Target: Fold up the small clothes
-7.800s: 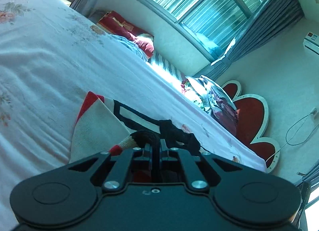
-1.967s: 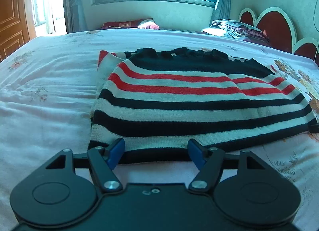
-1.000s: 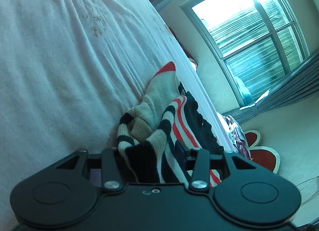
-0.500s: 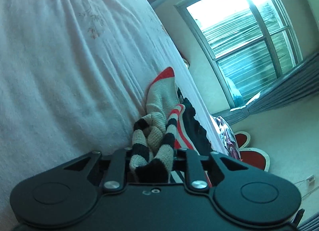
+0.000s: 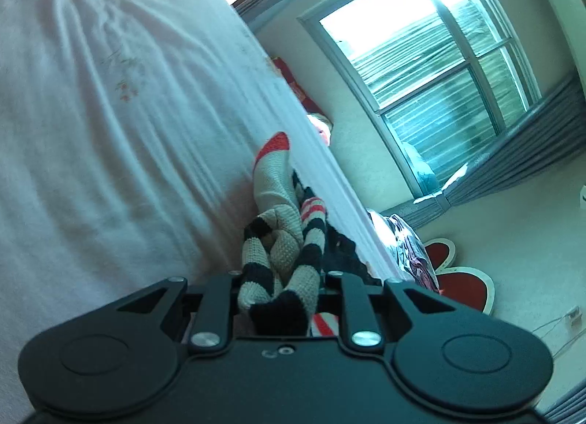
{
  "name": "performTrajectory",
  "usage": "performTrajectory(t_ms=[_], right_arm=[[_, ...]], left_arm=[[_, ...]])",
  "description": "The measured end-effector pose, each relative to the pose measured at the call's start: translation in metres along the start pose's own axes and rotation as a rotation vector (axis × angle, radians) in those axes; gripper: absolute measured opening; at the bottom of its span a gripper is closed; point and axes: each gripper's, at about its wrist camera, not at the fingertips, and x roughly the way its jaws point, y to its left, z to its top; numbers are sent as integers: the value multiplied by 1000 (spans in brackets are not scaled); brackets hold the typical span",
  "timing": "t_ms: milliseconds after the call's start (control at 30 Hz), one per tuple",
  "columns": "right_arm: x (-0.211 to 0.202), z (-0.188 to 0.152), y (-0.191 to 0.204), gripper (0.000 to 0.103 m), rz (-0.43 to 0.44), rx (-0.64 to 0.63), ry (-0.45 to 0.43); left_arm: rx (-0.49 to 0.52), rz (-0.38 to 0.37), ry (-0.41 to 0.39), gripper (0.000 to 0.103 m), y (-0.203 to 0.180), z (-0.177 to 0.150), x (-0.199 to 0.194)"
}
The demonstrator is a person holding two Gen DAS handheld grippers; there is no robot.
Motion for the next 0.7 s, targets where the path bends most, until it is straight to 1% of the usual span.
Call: performTrajectory(t_ms=[67, 167, 267, 333, 367, 433, 500, 567, 633, 667, 700], right_arm=[[-1, 1, -6, 0, 28, 15, 2], [-11, 6, -19, 1, 75, 61, -4], [-49, 8, -51, 1, 82, 148, -92], [-74, 8, -76, 1, 72, 185, -138], [-88, 8, -91, 1, 62, 203, -161], [-112, 7, -119, 1, 47, 245, -194], [-133, 5, -146, 1, 36, 289, -214], [-151, 2, -169, 1, 40, 333, -220], [-164, -2, -189, 1, 61, 377, -206], [-169, -4, -195, 1, 77, 391, -197], [-174, -7, -202, 1, 103, 407, -186]], left_arm=[[50, -11, -7, 18, -22, -1, 0], [116, -34, 15, 18, -60, -7, 5], [218, -73, 53, 18, -109, -20, 13], [290, -85, 90, 18, -142, -36, 21], [327, -88, 123, 18, -159, -48, 28], [368, -99, 182, 18, -186, -73, 43], [423, -93, 279, 18, -208, -110, 65], [467, -61, 382, 19, -221, -147, 91], [510, 2, 510, 22, -223, -183, 118], [521, 44, 546, 26, -224, -196, 126], [528, 55, 538, 29, -226, -199, 123]])
